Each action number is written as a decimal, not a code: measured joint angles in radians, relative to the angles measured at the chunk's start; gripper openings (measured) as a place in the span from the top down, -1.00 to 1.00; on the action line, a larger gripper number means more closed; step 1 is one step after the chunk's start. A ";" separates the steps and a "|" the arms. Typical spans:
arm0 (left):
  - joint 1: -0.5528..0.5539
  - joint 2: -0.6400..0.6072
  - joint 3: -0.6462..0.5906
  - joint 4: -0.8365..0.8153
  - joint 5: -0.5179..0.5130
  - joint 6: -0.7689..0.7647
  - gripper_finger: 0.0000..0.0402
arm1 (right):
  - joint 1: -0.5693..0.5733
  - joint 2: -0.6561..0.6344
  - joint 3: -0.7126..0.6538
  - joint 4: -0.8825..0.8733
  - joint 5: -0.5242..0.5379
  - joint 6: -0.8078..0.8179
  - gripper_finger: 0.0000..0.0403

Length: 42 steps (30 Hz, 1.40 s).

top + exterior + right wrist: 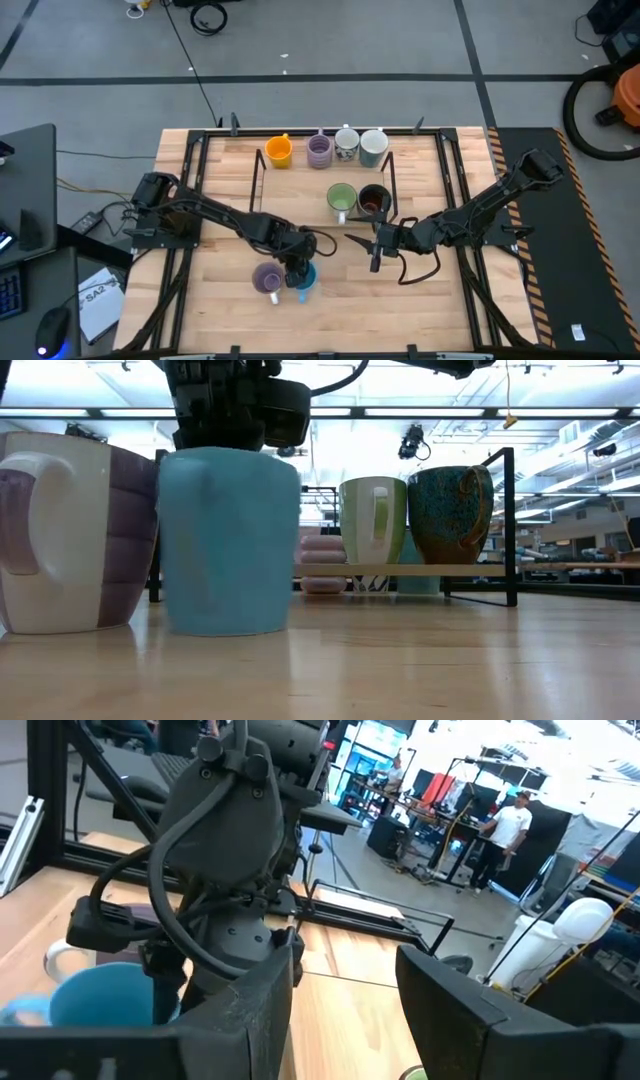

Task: Place coffee mugs
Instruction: Put the blue on the shelf

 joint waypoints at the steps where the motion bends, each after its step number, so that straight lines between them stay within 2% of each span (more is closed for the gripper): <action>1: 0.002 -0.001 0.000 -0.005 0.000 0.013 0.76 | 0.000 0.000 0.000 0.000 0.000 0.001 0.08; 3: 0.011 -0.002 -0.001 -0.002 0.022 0.030 0.85 | 0.000 0.000 0.000 0.000 0.000 0.001 0.08; 7: 0.040 -0.009 -0.001 -0.007 0.085 0.081 0.86 | 0.016 0.000 0.000 -0.001 0.010 -0.001 0.08; 12: 0.086 -0.025 0.015 -0.025 0.115 0.148 0.86 | 0.075 -0.023 0.000 -0.023 0.100 -0.016 0.08; 17: 0.116 -0.026 0.141 -0.146 0.070 0.268 0.86 | 0.098 -0.029 0.000 -0.048 0.170 -0.018 0.08; 24: 0.167 -0.029 0.288 -0.321 -0.074 0.424 0.86 | 0.106 -0.030 0.000 -0.061 0.197 -0.005 0.08; 31: 0.264 -0.029 0.298 -0.326 -0.098 0.587 0.86 | 0.153 -0.030 0.000 -0.061 0.307 -0.014 0.08; 37: 0.359 -0.028 0.298 -0.314 -0.105 0.705 0.86 | 0.161 -0.030 0.000 -0.061 0.296 -0.007 0.08; 42: 0.413 0.018 0.300 -0.272 -0.098 0.767 0.86 | 0.152 -0.030 0.000 -0.062 0.263 0.007 0.08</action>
